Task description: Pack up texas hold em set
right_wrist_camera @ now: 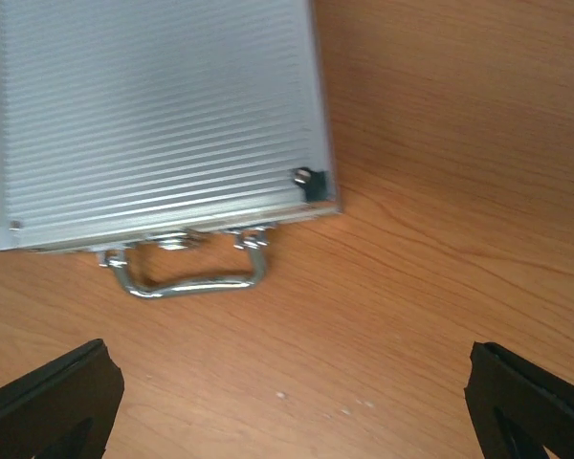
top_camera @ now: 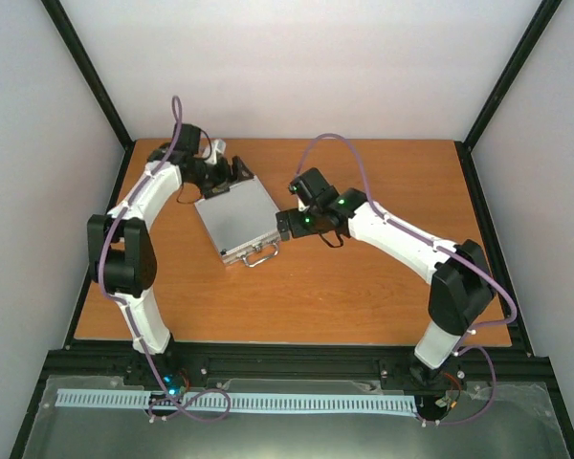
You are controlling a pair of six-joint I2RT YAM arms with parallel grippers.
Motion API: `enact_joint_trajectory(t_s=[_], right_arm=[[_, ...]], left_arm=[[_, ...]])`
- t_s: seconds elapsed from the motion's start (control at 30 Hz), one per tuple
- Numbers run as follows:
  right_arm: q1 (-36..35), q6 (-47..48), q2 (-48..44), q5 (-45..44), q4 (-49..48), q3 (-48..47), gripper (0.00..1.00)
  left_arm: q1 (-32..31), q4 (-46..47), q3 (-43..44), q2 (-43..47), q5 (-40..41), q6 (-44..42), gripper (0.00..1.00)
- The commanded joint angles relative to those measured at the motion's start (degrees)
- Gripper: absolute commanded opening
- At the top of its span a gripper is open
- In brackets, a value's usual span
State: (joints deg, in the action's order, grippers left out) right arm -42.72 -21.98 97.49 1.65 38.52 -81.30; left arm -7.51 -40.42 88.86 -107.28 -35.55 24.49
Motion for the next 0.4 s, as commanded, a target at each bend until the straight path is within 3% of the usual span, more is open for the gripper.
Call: enact_joint_trajectory(t_s=[0.0, 0.17, 0.37], right_arm=[[0.7, 0.7, -0.7, -11.1, 9.2, -2.9, 1.0], [0.9, 3.0, -1.4, -17.8, 11.7, -5.2, 1.0], [2.5, 2.7, -2.3, -17.1, 10.6, -4.8, 1.0]], left_arm=[[-0.1, -9.0, 10.9, 5.5, 9.9, -4.3, 1.0], [-0.1, -15.3, 19.1, 6.3, 16.1, -8.1, 1.0], [-0.1, -16.3, 19.6, 8.4, 18.1, -9.2, 1.0]])
